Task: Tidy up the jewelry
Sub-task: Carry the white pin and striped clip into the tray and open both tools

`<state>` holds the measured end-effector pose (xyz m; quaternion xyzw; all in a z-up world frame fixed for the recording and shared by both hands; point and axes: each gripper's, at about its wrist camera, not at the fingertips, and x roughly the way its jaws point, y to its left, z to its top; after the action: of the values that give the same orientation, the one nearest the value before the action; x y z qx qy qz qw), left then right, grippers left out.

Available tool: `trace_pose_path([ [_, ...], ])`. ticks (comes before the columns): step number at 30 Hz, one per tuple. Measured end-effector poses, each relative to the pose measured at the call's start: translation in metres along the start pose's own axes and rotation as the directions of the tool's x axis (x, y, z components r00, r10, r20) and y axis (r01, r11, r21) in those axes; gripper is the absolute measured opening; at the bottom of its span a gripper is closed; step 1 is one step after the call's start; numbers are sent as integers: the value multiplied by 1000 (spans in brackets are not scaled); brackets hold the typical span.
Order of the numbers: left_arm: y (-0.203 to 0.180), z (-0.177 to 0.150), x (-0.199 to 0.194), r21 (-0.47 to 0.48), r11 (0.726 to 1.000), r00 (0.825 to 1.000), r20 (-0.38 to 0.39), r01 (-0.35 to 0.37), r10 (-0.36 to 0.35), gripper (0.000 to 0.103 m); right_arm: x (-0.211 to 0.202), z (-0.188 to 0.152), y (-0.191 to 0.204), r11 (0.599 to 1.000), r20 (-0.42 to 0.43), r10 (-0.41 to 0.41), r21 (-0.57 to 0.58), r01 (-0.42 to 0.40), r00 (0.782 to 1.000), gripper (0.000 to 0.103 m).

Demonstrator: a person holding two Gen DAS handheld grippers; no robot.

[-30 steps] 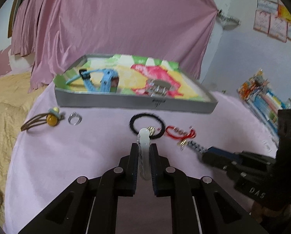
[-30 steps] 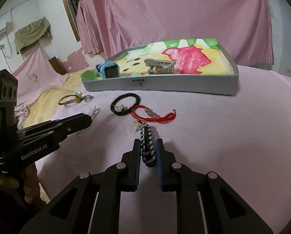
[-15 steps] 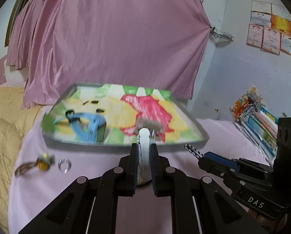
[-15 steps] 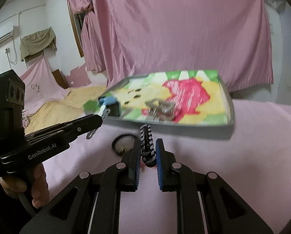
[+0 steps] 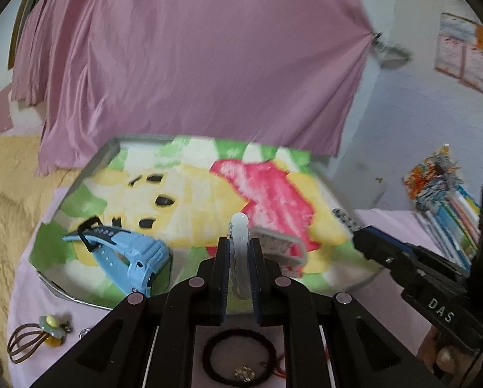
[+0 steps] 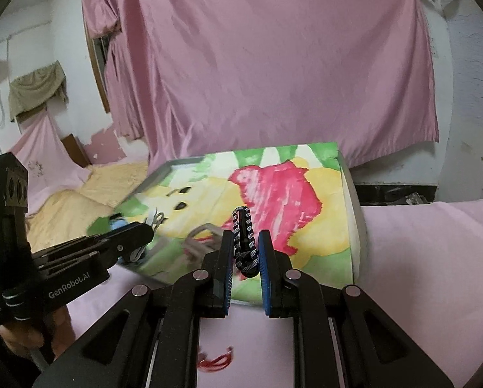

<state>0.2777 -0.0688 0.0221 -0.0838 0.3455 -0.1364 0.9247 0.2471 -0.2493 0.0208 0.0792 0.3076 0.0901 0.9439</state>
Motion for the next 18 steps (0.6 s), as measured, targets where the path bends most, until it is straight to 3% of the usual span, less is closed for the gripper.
trace_pose_path([
  [12, 4, -8, 31, -5, 1000, 994, -103, -28, 28, 11, 42, -10, -9, 999, -126, -36, 11, 38, 991, 13],
  [18, 2, -9, 33, 1, 999, 994, -106, -35, 35, 12, 47, -10, -9, 999, -148, -46, 10, 48, 988, 14],
])
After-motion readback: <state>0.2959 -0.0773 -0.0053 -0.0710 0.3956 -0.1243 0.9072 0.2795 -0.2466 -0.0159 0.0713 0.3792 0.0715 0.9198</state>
